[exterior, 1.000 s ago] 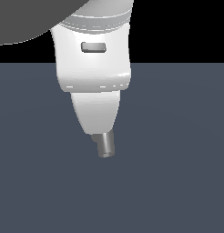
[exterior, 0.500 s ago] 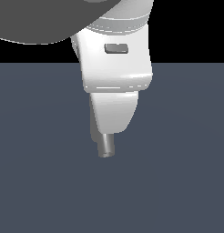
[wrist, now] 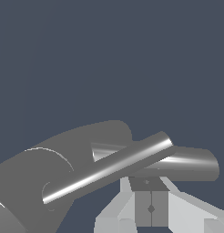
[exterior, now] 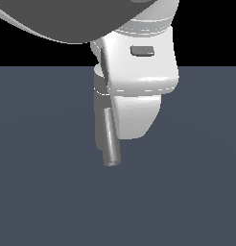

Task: Turn on the faucet by rotating a designated handle.

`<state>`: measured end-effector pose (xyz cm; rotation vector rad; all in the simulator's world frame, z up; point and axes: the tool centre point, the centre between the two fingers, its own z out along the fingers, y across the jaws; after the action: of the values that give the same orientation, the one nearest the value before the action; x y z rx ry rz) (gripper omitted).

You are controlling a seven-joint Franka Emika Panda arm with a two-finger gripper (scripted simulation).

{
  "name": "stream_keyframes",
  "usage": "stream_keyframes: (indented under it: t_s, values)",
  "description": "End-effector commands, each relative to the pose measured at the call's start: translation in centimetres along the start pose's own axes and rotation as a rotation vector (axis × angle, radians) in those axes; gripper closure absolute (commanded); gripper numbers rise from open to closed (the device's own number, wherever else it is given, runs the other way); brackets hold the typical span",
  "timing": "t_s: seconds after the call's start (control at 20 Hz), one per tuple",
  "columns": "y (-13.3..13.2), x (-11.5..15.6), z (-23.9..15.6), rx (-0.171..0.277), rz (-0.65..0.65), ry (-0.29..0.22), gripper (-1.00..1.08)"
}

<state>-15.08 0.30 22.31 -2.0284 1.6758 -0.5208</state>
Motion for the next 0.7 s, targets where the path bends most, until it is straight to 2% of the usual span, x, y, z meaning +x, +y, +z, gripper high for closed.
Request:
stream_keyframes:
  t_s: [0.0,0.65]
  values:
    - [-0.4,0.9,0.0,-0.001,0.008,0.005,1.08]
    - [-3.0,5.5,0.0,-0.006,0.028,0.016,1.08]
